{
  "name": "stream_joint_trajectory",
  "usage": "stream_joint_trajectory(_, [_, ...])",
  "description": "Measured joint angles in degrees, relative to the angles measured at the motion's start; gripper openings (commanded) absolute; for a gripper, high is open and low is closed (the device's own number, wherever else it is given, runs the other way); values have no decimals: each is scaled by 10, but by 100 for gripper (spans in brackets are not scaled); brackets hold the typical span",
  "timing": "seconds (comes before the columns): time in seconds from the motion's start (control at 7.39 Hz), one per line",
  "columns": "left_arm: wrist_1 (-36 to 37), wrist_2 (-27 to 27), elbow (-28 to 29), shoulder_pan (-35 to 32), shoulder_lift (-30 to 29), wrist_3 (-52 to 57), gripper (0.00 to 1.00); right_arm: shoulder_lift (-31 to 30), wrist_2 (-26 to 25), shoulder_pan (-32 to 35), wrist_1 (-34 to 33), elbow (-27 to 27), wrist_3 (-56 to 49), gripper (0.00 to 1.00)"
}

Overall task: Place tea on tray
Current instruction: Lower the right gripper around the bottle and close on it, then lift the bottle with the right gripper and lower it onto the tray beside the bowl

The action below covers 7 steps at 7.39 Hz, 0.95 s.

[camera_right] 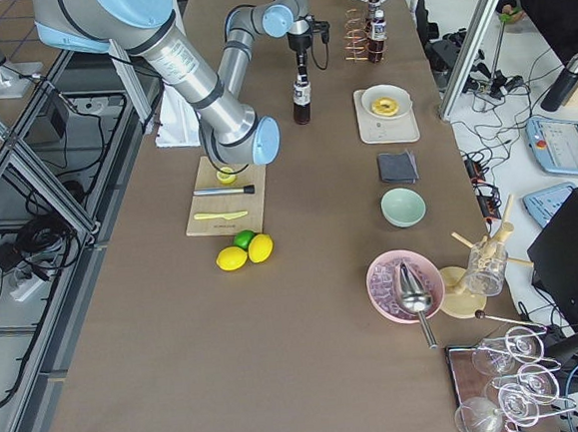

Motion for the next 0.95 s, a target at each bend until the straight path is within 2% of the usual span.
stream_joint_trajectory(0.14, [1,0,0,0,-1,0,97,2,4,11,-1,11,-2,0])
stream_joint_trajectory(0.54, [4,0,-1,-1,-5,0,97,7,67,89,-4,20,-43,0])
stream_joint_trajectory(0.95, [6,-1,-1,-1,-6,0,97,8,120,189,12,-68,-174,0])
